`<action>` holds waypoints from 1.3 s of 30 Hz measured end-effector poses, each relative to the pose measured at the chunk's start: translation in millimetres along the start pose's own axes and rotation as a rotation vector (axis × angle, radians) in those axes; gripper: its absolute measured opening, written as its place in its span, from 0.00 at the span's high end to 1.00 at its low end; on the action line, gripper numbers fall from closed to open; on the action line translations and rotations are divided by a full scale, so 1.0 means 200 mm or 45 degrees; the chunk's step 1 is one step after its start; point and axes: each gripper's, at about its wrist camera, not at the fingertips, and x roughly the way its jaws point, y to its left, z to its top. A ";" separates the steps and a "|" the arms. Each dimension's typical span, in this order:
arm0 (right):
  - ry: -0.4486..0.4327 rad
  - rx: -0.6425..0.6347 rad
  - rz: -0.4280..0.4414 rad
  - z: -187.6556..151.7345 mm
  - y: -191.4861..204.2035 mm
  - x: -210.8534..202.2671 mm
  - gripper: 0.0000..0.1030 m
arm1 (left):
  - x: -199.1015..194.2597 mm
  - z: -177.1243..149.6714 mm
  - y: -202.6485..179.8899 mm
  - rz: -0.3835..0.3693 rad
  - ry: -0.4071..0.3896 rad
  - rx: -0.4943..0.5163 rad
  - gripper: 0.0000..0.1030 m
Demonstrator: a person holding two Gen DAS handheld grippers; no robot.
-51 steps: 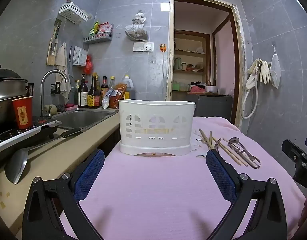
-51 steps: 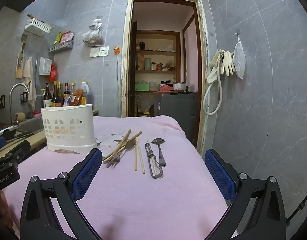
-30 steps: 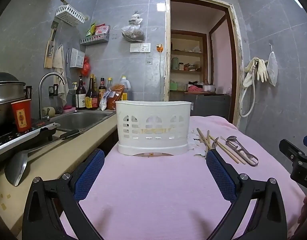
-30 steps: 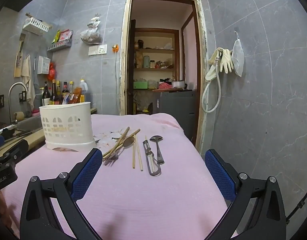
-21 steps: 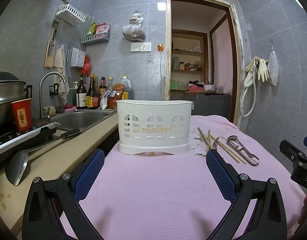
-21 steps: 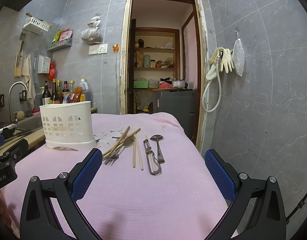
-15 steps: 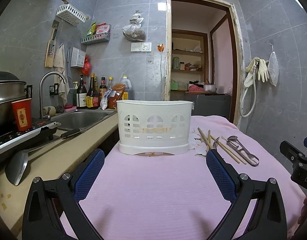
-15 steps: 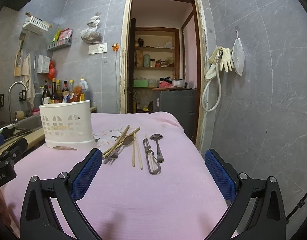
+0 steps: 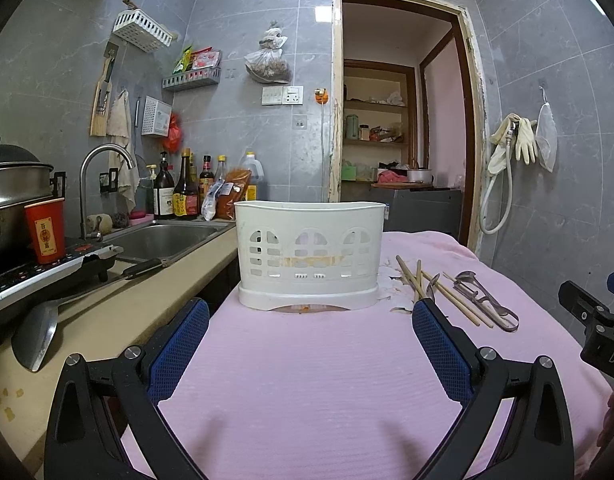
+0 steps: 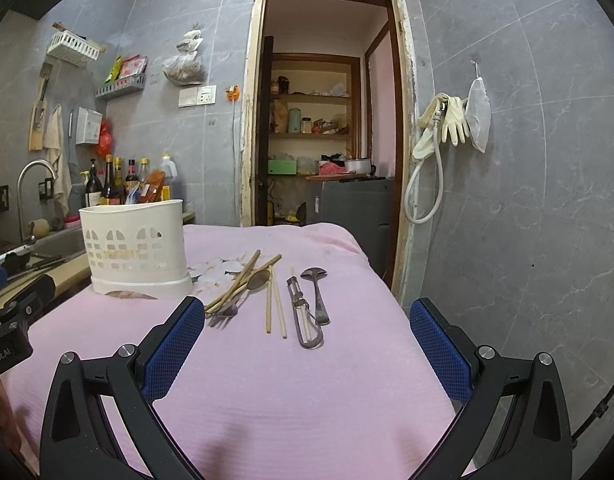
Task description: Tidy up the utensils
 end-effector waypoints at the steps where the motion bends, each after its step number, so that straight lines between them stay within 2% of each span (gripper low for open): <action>1: 0.000 0.000 0.000 0.00 0.00 0.00 0.00 | 0.00 0.00 0.00 0.001 0.001 0.000 0.03; 39: 0.008 -0.004 0.003 0.00 0.02 0.00 0.00 | 0.00 0.00 0.00 -0.001 0.002 0.001 0.03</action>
